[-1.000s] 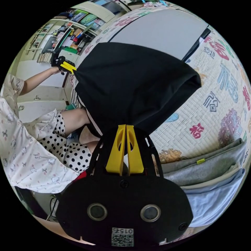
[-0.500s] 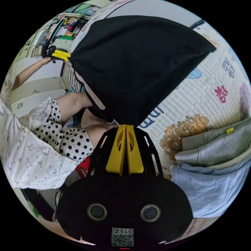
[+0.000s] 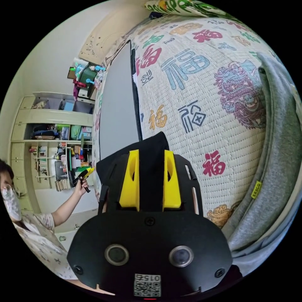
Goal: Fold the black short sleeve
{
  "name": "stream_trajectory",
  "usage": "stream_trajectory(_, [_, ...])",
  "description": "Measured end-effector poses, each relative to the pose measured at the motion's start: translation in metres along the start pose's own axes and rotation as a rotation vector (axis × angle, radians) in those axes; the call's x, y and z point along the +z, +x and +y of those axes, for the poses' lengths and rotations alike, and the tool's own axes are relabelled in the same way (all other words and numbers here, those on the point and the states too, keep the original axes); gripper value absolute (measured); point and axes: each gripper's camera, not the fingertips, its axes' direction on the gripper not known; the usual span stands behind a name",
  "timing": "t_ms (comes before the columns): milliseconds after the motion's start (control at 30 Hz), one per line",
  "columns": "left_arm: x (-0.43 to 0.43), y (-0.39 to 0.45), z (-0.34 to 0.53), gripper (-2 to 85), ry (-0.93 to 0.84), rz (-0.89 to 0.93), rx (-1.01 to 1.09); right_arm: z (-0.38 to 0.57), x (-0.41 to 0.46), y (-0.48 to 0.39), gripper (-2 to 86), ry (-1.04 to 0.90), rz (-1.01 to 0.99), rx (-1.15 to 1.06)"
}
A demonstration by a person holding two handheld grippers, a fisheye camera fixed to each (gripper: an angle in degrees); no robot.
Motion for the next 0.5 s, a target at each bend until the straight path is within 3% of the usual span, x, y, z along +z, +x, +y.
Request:
stream_trajectory(200, [0.033,-0.011,-0.048,10.7,0.000,0.064,-0.164,-0.051,0.022,-0.011,11.0,-0.071,-0.051,0.101])
stream_trajectory(267, [0.041,-0.011,-0.056,5.4,-0.024,0.085,-0.200,-0.062,0.031,-0.020,7.9,-0.091,-0.072,0.122])
stream_trajectory(500, [0.019,0.016,-0.075,-0.6,0.018,0.022,-0.140,-0.078,0.037,-0.079,1.4,-0.080,-0.007,0.081])
